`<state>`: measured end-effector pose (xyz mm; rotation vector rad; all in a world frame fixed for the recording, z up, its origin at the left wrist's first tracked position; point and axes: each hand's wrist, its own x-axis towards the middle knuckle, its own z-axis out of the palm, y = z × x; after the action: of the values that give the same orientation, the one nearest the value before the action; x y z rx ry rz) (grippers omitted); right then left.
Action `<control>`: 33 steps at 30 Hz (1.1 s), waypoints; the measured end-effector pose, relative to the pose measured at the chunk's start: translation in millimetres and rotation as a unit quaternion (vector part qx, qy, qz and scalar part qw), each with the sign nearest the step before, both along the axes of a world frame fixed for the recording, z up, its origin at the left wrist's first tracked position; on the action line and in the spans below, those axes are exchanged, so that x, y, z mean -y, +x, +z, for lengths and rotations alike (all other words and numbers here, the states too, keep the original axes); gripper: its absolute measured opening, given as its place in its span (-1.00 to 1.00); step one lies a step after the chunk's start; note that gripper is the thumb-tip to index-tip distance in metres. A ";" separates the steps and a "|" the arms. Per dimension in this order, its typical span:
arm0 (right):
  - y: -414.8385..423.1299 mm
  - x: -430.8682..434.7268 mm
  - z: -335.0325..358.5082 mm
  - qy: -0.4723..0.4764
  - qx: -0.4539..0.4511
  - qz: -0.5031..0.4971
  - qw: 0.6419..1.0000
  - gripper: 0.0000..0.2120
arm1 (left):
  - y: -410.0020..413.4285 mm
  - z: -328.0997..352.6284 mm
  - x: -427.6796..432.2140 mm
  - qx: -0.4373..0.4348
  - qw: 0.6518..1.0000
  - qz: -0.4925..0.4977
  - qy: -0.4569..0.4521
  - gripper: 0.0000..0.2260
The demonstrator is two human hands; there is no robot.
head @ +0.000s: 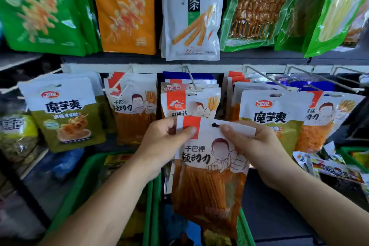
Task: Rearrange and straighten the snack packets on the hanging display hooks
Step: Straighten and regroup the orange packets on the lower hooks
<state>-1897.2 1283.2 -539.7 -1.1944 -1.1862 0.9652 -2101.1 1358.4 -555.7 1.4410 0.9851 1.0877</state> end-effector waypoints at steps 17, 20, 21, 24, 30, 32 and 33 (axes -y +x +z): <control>-172.9 -108.3 35.1 0.115 0.165 0.077 0.977 -0.84 | -116.8 -0.3 -26.2 -0.118 0.900 0.346 0.235 -0.78; -178.5 -119.8 29.4 0.093 0.147 0.043 0.984 -0.83 | -118.6 -3.2 -27.3 -0.151 0.903 0.321 0.244 -0.72; -178.9 -125.1 27.1 0.076 0.144 0.033 0.986 -0.82 | -119.3 -4.7 -28.5 -0.157 0.906 0.310 0.243 -0.70; -183.3 -136.4 21.7 0.036 0.157 -0.004 0.987 -0.86 | -120.1 -9.6 -30.0 -0.177 0.911 0.284 0.241 -0.67; -185.0 -154.0 30.5 0.089 0.308 -0.063 0.945 -0.77 | -120.9 -21.6 -41.1 -0.179 0.933 0.241 0.197 -0.62; -183.9 -146.9 33.5 0.197 0.387 -0.084 0.897 -0.70 | -117.0 -24.2 -45.2 -0.175 0.942 0.223 0.178 -0.61; -182.8 -137.6 34.4 0.261 0.403 -0.088 0.873 -0.70 | -114.6 -26.0 -48.0 -0.181 0.945 0.211 0.175 -0.61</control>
<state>-2080.0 1420.8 -505.3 -1.2456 -1.7990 -0.0674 -2215.7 1406.4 -581.7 1.8112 1.4658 1.3872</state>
